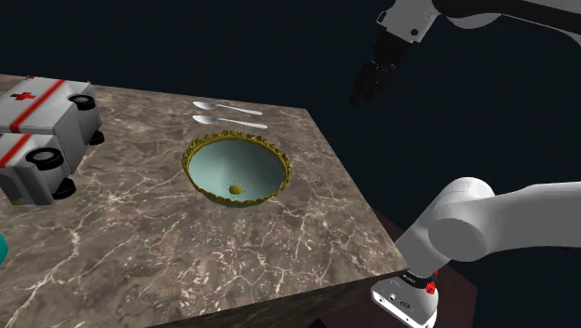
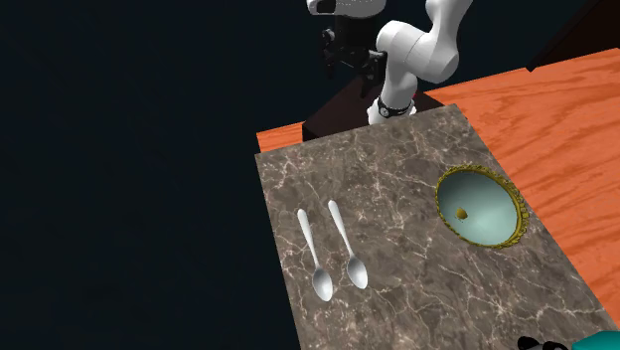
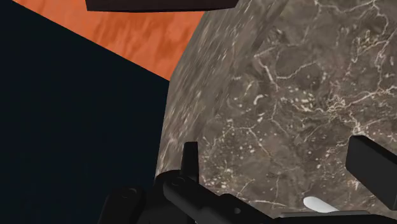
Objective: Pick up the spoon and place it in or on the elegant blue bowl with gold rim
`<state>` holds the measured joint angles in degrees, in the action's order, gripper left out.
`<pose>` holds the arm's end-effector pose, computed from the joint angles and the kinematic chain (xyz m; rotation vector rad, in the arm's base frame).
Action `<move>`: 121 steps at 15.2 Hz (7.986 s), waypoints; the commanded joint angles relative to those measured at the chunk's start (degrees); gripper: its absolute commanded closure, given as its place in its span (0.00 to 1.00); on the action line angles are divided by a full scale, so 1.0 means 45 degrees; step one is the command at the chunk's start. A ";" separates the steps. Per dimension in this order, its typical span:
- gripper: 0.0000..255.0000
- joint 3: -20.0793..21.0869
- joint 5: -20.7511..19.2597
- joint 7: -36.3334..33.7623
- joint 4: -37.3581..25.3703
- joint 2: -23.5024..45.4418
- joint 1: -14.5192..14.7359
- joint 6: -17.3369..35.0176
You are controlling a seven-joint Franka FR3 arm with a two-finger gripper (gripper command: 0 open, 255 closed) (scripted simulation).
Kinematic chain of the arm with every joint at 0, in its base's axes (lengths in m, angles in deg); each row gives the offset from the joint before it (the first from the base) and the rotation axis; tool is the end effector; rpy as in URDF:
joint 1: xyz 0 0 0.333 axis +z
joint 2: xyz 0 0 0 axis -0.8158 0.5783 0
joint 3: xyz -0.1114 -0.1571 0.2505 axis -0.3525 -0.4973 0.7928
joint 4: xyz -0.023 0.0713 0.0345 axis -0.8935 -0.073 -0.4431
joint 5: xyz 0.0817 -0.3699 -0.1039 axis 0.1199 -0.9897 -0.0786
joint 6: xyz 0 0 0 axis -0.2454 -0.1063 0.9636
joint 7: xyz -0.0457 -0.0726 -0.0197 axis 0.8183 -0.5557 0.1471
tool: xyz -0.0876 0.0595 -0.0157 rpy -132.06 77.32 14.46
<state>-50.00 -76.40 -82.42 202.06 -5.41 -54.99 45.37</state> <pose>0.3262 -0.0225 0.5892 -3.0675 -0.0269 -0.1109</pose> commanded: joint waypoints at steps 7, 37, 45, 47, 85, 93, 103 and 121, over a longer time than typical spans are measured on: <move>0.00 0.0305 -0.0489 0.1309 -0.2218 0.3478 0.0708 0.0660; 0.00 0.2136 -0.3772 0.4771 -1.1743 1.4862 0.2937 0.0351; 1.00 0.2136 -0.3772 0.4771 -1.1745 1.4862 0.2937 0.0349; 1.00 0.2136 -0.3772 0.4771 -1.1745 1.4862 0.2937 0.0349; 1.00 0.1985 -0.4060 0.6124 -2.0456 1.6942 0.3597 -0.6140; 1.00 0.2531 -0.3650 0.4512 -1.5868 1.3755 0.4129 -0.5054; 1.00 0.3516 -0.2875 0.1967 -1.2037 1.0802 0.5336 -0.4616; 1.00 0.4799 -0.1807 -0.0957 -0.8697 0.8962 0.6697 -0.3457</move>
<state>-28.35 -84.61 -86.74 161.71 35.22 -24.81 28.86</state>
